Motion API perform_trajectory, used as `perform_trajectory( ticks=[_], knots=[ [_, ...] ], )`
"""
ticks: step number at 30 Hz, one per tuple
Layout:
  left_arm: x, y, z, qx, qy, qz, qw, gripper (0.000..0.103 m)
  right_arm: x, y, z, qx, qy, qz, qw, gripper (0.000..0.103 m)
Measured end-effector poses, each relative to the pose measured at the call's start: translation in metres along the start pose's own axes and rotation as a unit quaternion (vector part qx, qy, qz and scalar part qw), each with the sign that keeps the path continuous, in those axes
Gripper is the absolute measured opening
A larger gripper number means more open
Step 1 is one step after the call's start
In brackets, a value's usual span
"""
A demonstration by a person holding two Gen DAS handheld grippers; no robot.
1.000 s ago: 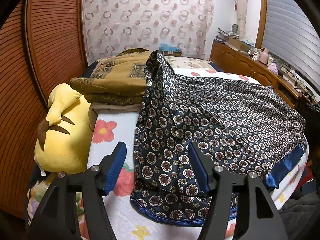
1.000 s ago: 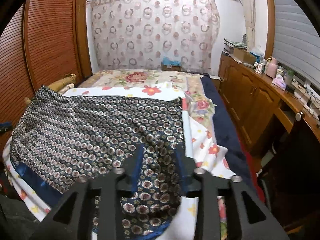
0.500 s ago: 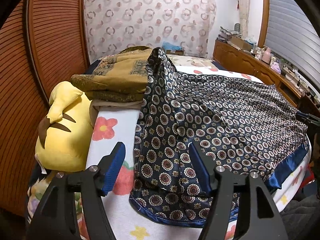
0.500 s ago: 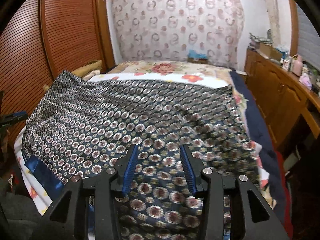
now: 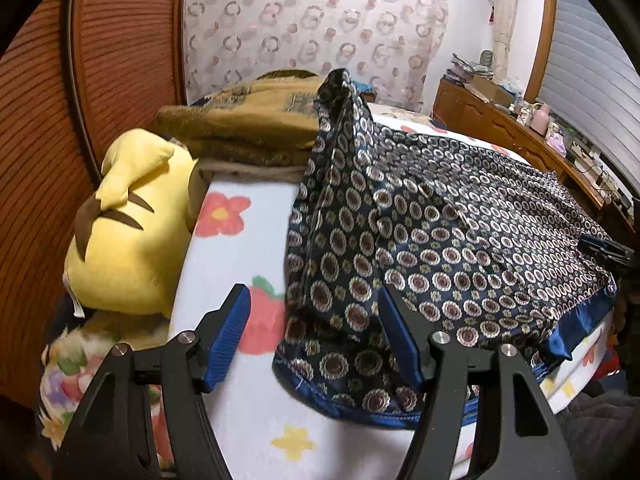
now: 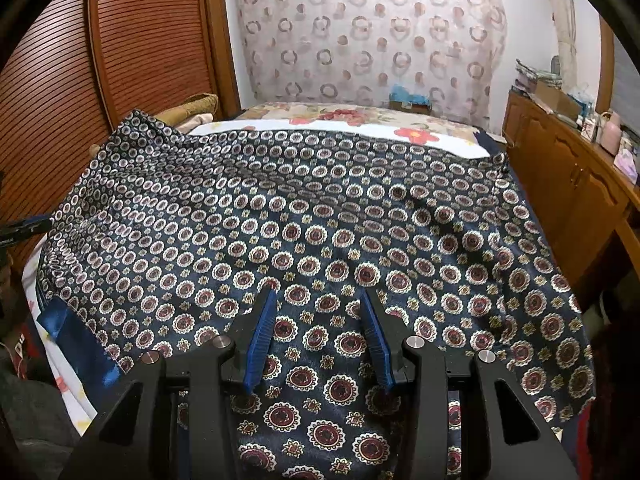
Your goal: Fold small clothes
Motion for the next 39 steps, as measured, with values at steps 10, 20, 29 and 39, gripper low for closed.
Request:
perform_trajectory(
  ticks=[10, 20, 29, 39],
  knots=[
    [0.003, -0.008, -0.011, -0.012, -0.018, 0.019, 0.9996, 0.067, 0.002, -0.008, -0.009, -0.001, -0.018, -0.016, 1.000, 0.046],
    [0.011, -0.009, -0.014, -0.009, -0.023, 0.017, 0.9995, 0.067, 0.002, -0.010, -0.006, 0.000, -0.030, -0.001, 1.000, 0.046],
    [0.012, -0.008, -0.013, -0.007, -0.023, 0.010, 0.9997, 0.066, 0.006, -0.009, -0.005, 0.000, -0.021, -0.009, 1.000, 0.046],
    [-0.002, -0.008, -0.012, 0.001, -0.031, 0.043, 0.9986, 0.043, 0.007, -0.009, -0.005, 0.001, -0.018, -0.014, 1.000, 0.046]
  ],
)
Point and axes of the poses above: each gripper's, at about its wrist camera, not at the fingertips, and z roughly against the way its jaws point, x to its right, y to its top, the point moved 3 cm from there along -z, roughly the way its jaws point, and after that the axes turned 9 degrees about -z, right-handed, at the moved point
